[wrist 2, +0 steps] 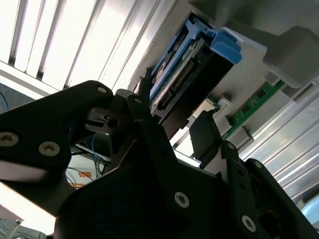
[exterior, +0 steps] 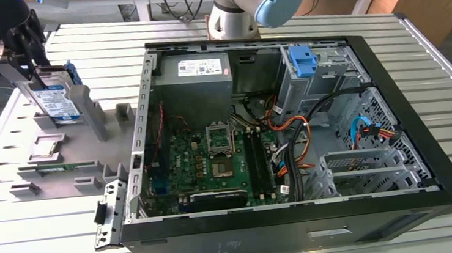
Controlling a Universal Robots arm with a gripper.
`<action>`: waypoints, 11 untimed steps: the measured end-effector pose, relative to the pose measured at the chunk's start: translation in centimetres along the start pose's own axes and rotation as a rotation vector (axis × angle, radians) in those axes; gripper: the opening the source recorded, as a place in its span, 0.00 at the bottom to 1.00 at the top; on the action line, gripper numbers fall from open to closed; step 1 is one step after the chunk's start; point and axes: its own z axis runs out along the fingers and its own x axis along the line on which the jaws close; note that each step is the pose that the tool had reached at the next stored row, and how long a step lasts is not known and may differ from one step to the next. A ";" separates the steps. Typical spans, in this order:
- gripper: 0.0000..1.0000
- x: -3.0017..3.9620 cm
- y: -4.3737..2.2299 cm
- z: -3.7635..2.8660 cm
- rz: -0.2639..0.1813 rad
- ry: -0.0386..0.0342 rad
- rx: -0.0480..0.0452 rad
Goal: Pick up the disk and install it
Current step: 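Pick up the disk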
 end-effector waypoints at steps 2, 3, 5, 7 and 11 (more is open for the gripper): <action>0.57 0.00 0.00 0.00 0.000 0.0000 0.0000; 0.57 0.00 0.00 0.00 0.000 0.0000 0.0000; 0.51 0.00 -0.01 0.00 0.000 0.0000 0.0000; 0.51 0.00 -0.01 0.00 0.000 0.0000 0.0000; 0.42 0.00 -0.01 0.00 0.000 0.0000 -0.0001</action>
